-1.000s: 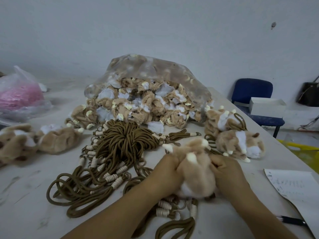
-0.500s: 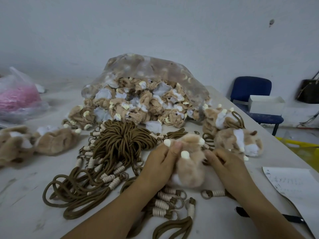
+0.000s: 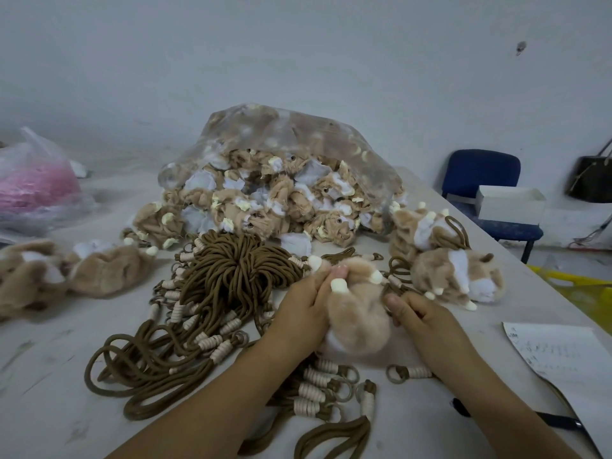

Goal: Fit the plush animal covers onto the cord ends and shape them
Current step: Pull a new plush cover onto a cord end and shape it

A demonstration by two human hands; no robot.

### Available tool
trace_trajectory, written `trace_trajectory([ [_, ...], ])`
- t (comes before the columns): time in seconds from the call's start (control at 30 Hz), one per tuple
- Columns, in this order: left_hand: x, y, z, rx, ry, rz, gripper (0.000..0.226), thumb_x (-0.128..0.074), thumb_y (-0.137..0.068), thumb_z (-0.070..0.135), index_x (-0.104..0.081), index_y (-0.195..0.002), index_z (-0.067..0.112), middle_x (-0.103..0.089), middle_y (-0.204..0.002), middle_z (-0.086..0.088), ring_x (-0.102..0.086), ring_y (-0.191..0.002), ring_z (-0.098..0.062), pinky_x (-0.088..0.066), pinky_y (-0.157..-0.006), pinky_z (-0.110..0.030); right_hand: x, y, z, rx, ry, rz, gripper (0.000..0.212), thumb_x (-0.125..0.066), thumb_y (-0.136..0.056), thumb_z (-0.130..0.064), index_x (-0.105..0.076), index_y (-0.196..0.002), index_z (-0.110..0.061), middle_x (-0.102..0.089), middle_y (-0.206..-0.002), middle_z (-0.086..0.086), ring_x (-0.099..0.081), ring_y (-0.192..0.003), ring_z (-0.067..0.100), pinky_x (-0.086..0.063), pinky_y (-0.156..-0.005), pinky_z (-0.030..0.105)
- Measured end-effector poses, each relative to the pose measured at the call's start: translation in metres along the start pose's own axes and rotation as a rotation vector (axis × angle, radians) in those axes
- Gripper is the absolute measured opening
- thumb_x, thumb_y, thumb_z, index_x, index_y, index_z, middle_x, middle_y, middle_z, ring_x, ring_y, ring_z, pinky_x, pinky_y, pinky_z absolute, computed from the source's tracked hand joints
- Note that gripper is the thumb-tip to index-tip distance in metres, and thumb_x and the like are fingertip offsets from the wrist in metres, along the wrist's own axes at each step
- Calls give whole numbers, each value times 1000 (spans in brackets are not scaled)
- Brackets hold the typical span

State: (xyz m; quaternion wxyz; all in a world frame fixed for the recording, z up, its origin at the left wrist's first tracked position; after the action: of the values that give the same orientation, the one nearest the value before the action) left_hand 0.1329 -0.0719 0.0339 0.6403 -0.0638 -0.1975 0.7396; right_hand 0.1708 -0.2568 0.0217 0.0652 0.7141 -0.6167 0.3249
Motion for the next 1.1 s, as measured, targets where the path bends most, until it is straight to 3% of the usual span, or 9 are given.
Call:
trace_trajectory([
  [0.1,2,3,-1,-18,-12,-33,28,-40,-92,60,-67,-85,55,-70,-85,26,-65,-87,8,-47,-74,-7,-4,-1,4,-38,4,-57,47,-45,-73,-65,-51,-55,-22,-54,-54,-14,-48,-51,-5,-35,-52,7],
  [0.27,8,3,-7,-34,8,24,42,-43,-88,58,-72,-92,27,-73,-82,10,-68,-79,-2,-51,-69,-17,3,-4,12,-90,22,-57,48,-43,-71,-69,-52,-55,-24,-54,-54,-13,-48,-53,-1,-35,-56,20],
  [0.4,-2,5,-5,-42,-100,-103,25,-44,-93,52,-67,-87,48,-71,-79,20,-65,-80,6,-48,-70,-10,2,-4,6,12,26,-29,42,-51,-82,-56,-52,-54,-24,-55,-56,-12,-49,-56,-1,-35,-55,12],
  [0.5,-11,6,-9,-16,-163,-207,19,-46,-98,41,-62,-107,46,-69,-95,14,-61,-92,12,-47,-85,-10,3,-3,-1,127,82,9,38,-57,-89,-35,-48,-52,-32,-54,-59,-14,-49,-59,0,-31,-63,22],
  [0.63,-13,7,-6,-40,-132,-232,27,-44,-96,42,-62,-116,42,-70,-106,9,-62,-103,5,-47,-94,-17,2,-1,-5,102,32,17,31,-53,-79,-54,-54,-53,-36,-55,-58,-15,-48,-57,-2,-31,-58,14],
  [0.73,-6,5,-8,19,-93,-82,40,-41,-95,57,-71,-97,30,-73,-89,7,-65,-86,1,-53,-80,-26,-4,-2,-2,-2,2,20,33,-48,-77,-62,-59,-57,-38,-60,-60,-15,-51,-58,-4,-36,-53,11],
  [0.83,9,3,-8,30,-142,113,54,-38,-85,62,-59,-70,14,-58,-65,4,-54,-61,-6,-47,-62,-36,2,-4,6,-47,29,51,49,-44,-70,-71,-61,-61,-26,-64,-68,-10,-55,-65,0,-36,-56,16],
  [0.97,24,-2,-6,-24,-88,224,59,-41,-83,61,-58,-73,6,-59,-66,-9,-53,-61,-13,-45,-59,-35,15,-4,4,98,109,38,52,-47,-70,-70,-60,-60,-21,-59,-65,-6,-53,-65,5,-36,-63,16],
  [1.1,24,-5,-10,-23,-177,183,61,-45,-81,60,-55,-69,1,-52,-60,-4,-45,-54,-5,-38,-52,-22,18,-5,-10,301,381,-34,50,-47,-72,-71,-59,-56,-25,-54,-60,-8,-51,-69,6,-27,-79,22],
])
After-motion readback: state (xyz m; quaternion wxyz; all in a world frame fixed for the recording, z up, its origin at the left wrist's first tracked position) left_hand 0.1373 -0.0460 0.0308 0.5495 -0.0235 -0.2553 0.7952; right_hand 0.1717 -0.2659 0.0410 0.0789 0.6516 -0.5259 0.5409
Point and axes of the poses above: each hand's wrist, its own y-axis away from the middle knuckle, its own x-axis out of the back of the hand, z = x × y, the point moved 4 cm from there along -y, towards the middle knuckle
